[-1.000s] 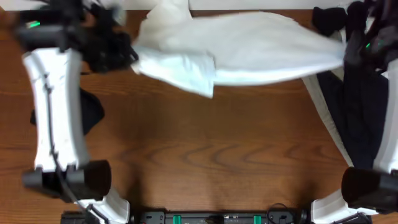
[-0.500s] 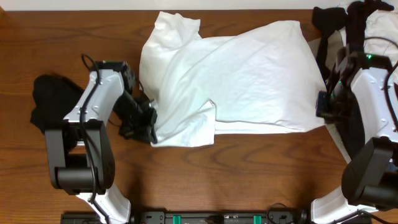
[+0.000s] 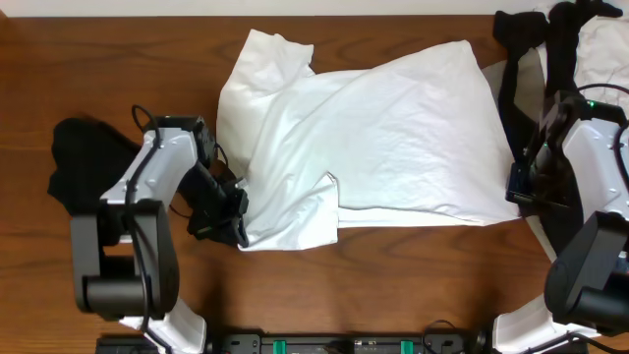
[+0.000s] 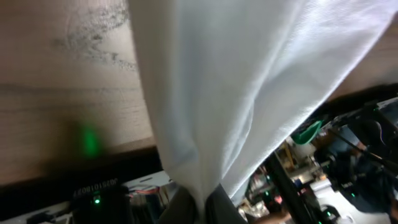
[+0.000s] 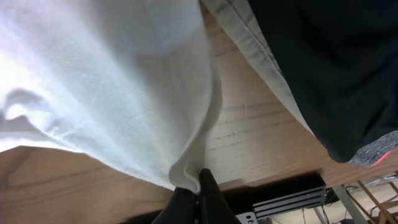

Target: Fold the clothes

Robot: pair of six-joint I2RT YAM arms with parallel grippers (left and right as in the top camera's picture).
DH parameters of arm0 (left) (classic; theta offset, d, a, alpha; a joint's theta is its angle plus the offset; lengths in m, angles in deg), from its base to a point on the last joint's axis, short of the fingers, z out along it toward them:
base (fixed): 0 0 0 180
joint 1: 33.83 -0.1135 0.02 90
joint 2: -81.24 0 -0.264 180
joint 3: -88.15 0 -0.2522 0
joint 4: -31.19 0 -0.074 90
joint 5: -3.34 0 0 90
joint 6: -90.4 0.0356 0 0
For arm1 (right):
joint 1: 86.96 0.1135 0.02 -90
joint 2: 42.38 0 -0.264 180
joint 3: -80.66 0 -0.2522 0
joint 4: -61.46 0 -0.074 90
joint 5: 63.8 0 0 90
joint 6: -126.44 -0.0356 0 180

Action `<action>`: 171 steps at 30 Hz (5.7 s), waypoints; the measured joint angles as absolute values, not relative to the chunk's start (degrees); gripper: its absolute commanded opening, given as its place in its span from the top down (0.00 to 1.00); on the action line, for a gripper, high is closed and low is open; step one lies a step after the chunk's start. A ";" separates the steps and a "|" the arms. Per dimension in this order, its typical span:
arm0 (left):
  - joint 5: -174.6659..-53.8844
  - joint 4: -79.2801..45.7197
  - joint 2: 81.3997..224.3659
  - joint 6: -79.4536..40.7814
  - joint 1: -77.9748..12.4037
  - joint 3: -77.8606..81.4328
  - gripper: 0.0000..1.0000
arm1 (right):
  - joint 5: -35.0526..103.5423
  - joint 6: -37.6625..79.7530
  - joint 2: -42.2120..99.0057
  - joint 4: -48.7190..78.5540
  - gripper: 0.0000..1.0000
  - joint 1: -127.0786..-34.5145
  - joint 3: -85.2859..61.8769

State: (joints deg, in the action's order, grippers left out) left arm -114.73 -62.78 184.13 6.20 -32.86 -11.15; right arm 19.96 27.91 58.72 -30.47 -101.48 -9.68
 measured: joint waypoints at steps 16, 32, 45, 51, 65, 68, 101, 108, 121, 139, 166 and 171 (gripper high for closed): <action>-114.71 -59.72 179.43 5.53 -32.86 -11.18 0.58 | 19.98 27.89 58.72 -29.59 0.99 -101.57 -9.70; -105.99 -31.11 167.98 -2.39 -41.74 -10.65 0.48 | 20.05 27.89 58.72 -29.16 0.99 -101.57 -9.70; -111.76 -19.74 186.20 -3.02 -41.65 -10.63 0.44 | 20.20 27.89 58.72 -28.94 0.99 -101.57 -9.73; -112.20 -15.92 187.43 -3.02 -41.65 -10.63 0.44 | 20.22 27.89 58.72 -28.87 0.99 -101.57 -9.75; -112.88 -13.56 192.83 -3.28 -41.69 -10.41 0.94 | 20.33 27.89 58.72 -28.52 0.99 -101.57 -9.75; -112.85 -12.55 193.48 -3.46 -41.65 -10.41 0.94 | 20.35 27.89 58.72 -28.55 0.99 -101.57 -9.75; -104.66 -16.09 193.55 -4.46 -45.76 0.50 0.46 | 20.38 27.89 58.72 -28.55 0.99 -101.57 -9.79; -104.72 -40.48 193.55 -4.94 -45.78 0.80 0.46 | 20.38 27.89 58.72 -28.26 0.99 -101.57 -9.84; -107.89 -35.57 193.53 -5.45 -45.60 -5.51 0.47 | 20.38 27.89 58.72 -28.28 0.99 -101.57 -9.86; -114.67 -28.59 191.82 -8.62 -42.22 -13.69 0.94 | 20.42 27.89 58.72 -28.57 0.99 -101.59 -9.95; -92.99 -32.53 186.64 -13.38 -49.69 -12.66 0.87 | 22.45 27.86 58.72 -28.92 0.98 -101.57 -9.97; -92.96 -33.53 186.60 -13.40 -49.76 -12.66 0.76 | 22.26 27.86 58.72 -28.92 0.99 -101.57 -9.97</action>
